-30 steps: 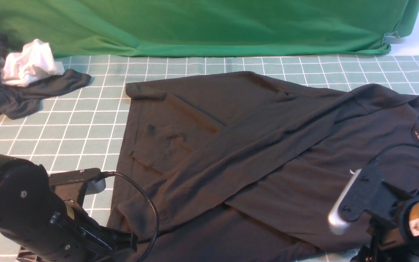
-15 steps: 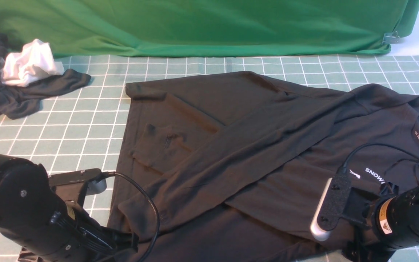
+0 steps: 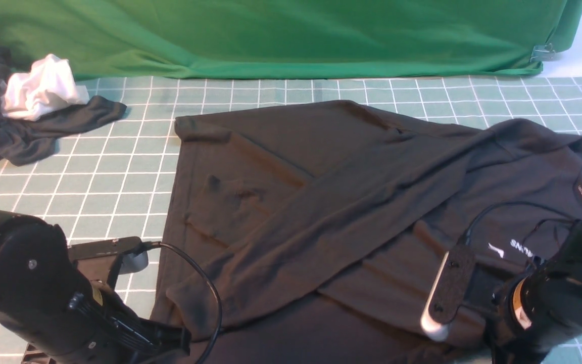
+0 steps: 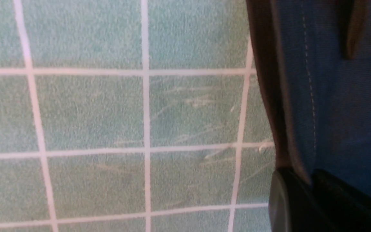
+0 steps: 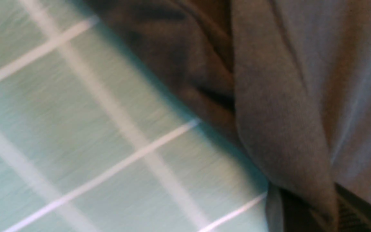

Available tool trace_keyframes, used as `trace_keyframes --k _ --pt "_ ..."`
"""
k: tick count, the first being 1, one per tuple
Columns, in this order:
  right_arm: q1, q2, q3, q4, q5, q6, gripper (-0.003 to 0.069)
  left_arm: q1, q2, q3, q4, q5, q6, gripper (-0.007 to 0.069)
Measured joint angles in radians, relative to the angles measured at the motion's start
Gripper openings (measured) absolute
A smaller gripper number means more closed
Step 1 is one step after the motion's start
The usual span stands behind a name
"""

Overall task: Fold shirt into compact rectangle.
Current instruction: 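Fold the black garment in half by bringing its near edge over to the far edge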

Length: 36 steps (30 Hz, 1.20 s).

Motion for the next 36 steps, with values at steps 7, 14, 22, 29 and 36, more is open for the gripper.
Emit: trace_keyframes --k 7,14,22,29,36 --pt "0.147 -0.061 0.000 0.030 0.195 0.209 0.0053 0.000 -0.014 0.000 -0.042 0.124 0.040 0.0013" --pt "0.168 -0.128 0.000 0.043 0.324 0.338 0.0053 -0.006 -0.109 -0.001 -0.116 0.262 0.055 0.0013" --pt "0.161 -0.146 0.000 0.048 0.340 0.359 0.0053 -0.007 -0.218 -0.001 -0.145 0.284 -0.005 0.0013" --pt "0.042 -0.148 -0.046 0.048 0.286 0.346 0.0053 -0.007 -0.216 -0.074 -0.074 0.181 -0.106 0.0013" --pt "-0.103 -0.139 -0.150 0.047 0.218 0.278 0.0053 -0.007 -0.105 -0.148 -0.012 0.045 -0.134 0.0013"
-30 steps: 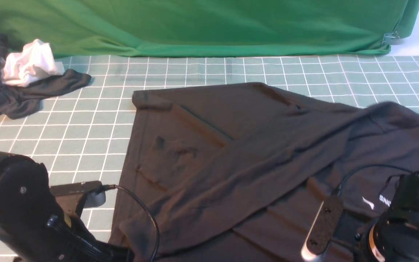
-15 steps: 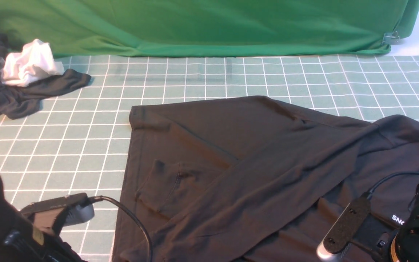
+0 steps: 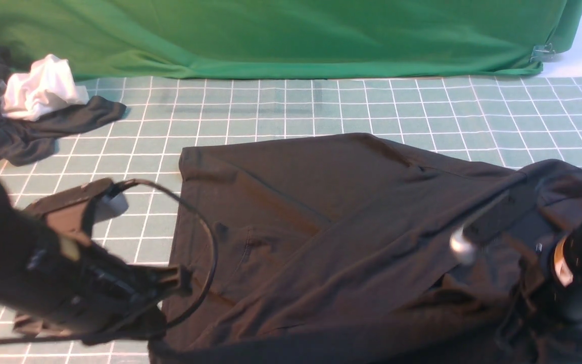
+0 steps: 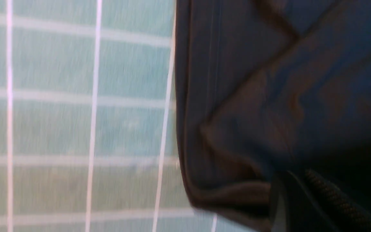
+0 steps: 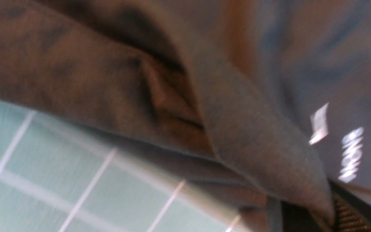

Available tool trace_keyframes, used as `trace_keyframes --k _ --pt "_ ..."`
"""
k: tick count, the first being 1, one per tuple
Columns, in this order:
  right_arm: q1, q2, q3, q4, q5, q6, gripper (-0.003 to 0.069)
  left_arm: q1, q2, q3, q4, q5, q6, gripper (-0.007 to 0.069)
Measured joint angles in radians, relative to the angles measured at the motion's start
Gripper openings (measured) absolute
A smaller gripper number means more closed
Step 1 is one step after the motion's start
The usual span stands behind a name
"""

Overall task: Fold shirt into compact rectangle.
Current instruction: 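Fold the black garment in half by bringing its near edge over to the far edge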

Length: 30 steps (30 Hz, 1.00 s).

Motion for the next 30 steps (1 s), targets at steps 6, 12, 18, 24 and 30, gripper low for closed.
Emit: trace_keyframes --k 6,12,18,24,30 --pt "-0.059 0.053 -0.068 -0.001 -0.027 -0.027 0.0053 0.053 0.113 -0.081 0.013 -0.084 0.000 0.0013" --pt "-0.069 0.168 -0.149 -0.005 -0.099 -0.028 0.0053 0.180 0.206 -0.216 0.015 -0.137 0.031 0.0013" --pt "-0.080 0.269 -0.256 -0.004 -0.108 -0.028 0.0053 0.210 0.305 -0.278 -0.010 -0.159 0.101 0.0013" --pt "-0.097 0.299 -0.286 -0.003 -0.074 -0.028 0.0053 0.194 0.336 -0.290 -0.041 0.027 0.187 0.0013" --pt "-0.097 0.299 -0.288 -0.001 -0.060 -0.029 0.0052 0.069 0.366 -0.230 -0.032 0.036 0.197 0.0034"
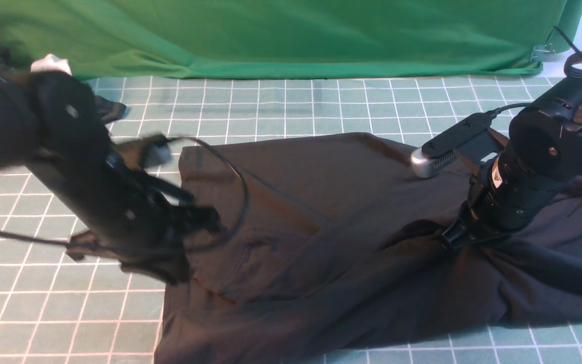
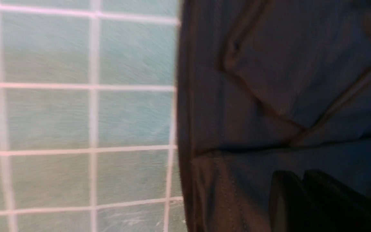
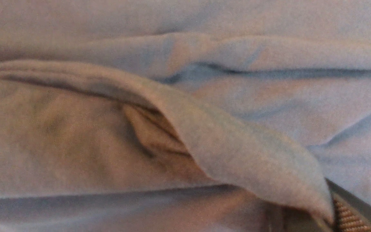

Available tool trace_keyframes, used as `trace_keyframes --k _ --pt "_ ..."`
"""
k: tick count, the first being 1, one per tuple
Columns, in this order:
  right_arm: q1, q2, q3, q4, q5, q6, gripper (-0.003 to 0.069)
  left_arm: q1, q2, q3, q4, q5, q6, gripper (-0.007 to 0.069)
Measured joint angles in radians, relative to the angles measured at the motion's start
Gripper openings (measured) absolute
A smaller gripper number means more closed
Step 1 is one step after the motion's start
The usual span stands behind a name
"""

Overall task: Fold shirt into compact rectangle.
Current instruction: 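Fold the black garment in half by bringing its near edge over to the far edge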

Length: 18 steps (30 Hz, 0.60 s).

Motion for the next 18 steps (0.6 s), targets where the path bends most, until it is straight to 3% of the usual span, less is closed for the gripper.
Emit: trace_keyframes --k 3,12,18 --pt "0.000 0.000 0.000 0.000 0.001 -0.002 0.0052 -0.031 0.030 0.030 0.018 -0.027 -0.012 0.0066" --pt "-0.001 0.000 0.000 0.000 0.004 -0.003 0.0052 -0.038 0.116 0.050 0.072 0.005 -0.077 0.0316" --pt "-0.001 0.000 0.000 0.000 0.004 -0.003 0.0052 -0.038 0.118 0.050 0.069 0.003 -0.080 0.0401"
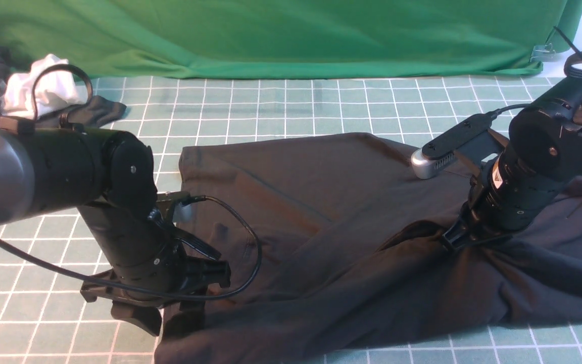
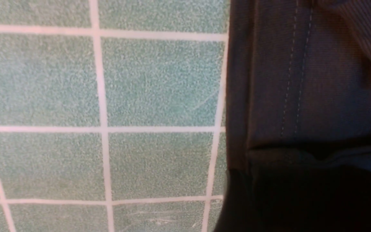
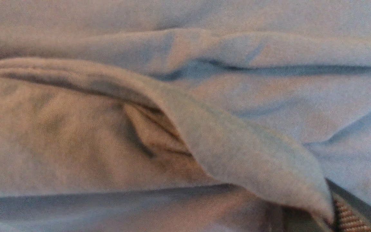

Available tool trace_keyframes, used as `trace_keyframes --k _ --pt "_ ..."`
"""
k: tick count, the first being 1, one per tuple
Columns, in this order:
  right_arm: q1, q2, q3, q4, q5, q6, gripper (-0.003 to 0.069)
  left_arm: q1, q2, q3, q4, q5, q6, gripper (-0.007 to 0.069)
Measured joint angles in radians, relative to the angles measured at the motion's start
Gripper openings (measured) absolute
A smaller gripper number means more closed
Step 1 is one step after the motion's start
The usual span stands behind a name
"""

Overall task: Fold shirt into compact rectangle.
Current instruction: 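Fold the black garment in half by bringing its near edge over to the far edge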

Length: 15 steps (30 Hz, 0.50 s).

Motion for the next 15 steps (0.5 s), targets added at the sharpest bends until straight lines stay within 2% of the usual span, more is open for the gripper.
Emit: trace_keyframes --k 4,7,10,13,14,15 --pt "0.000 0.000 0.000 0.000 0.000 0.000 0.0052 0.000 0.011 0.006 -0.030 -0.011 0.000 0.0402" --pt "0.000 0.000 0.000 0.000 0.000 0.000 0.0052 0.000 0.035 0.027 -0.079 -0.032 0.033 0.0370" --pt "0.000 0.000 0.000 0.000 -0.001 0.000 0.0052 0.000 0.040 0.028 -0.086 -0.037 0.057 0.0304" --pt "0.000 0.000 0.000 0.000 -0.001 0.000 0.0052 0.000 0.035 0.024 -0.054 -0.039 0.062 0.0171" --pt "0.000 0.000 0.000 0.001 -0.001 0.000 0.0052 0.000 0.034 0.023 -0.054 -0.039 0.062 0.0171" --pt "0.000 0.000 0.000 0.001 -0.002 0.000 0.0052 0.000 0.023 0.016 -0.034 -0.039 0.059 0.0120"
